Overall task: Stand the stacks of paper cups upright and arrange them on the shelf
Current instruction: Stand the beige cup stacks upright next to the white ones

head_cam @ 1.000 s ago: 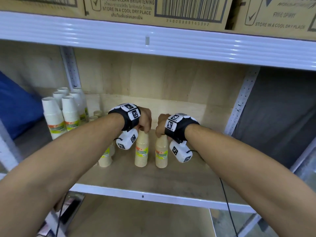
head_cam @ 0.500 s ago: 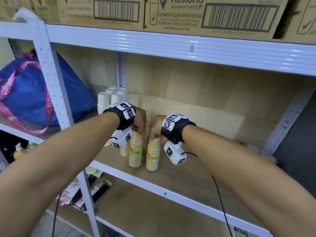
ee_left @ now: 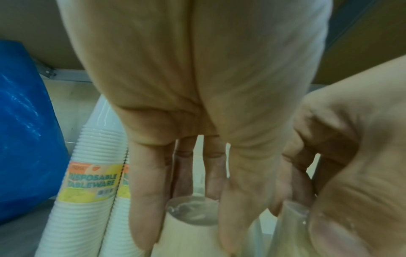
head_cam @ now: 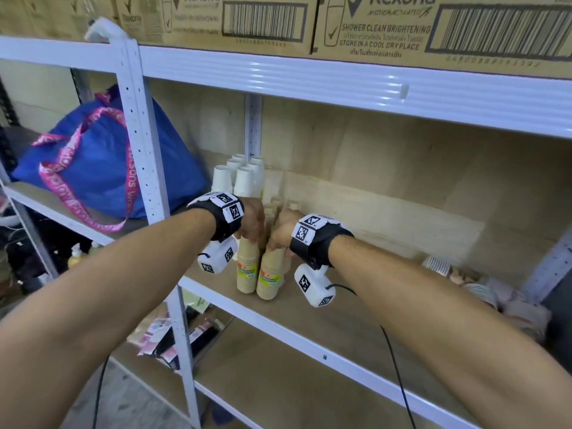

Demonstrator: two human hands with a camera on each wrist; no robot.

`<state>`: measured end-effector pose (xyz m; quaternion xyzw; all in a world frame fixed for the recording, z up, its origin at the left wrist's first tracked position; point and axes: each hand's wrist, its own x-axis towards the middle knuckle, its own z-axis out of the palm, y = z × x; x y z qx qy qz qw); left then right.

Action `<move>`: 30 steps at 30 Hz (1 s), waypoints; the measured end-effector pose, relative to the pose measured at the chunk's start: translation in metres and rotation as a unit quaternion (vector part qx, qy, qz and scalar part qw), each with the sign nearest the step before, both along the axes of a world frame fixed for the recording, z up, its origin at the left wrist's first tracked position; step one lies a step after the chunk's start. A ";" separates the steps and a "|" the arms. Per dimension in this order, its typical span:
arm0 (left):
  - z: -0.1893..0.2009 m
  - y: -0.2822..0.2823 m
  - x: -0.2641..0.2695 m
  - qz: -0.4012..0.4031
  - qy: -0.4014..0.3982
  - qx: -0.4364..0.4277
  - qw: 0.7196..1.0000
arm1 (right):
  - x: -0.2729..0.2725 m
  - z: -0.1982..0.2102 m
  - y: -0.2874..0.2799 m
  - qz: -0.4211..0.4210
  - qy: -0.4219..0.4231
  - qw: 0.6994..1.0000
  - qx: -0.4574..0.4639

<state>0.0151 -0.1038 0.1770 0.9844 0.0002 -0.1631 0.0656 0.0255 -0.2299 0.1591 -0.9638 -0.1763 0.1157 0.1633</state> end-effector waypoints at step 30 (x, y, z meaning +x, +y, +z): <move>0.025 0.001 0.026 0.013 -0.028 -0.034 0.999 | 0.029 0.002 -0.004 0.025 -0.053 0.998 0.037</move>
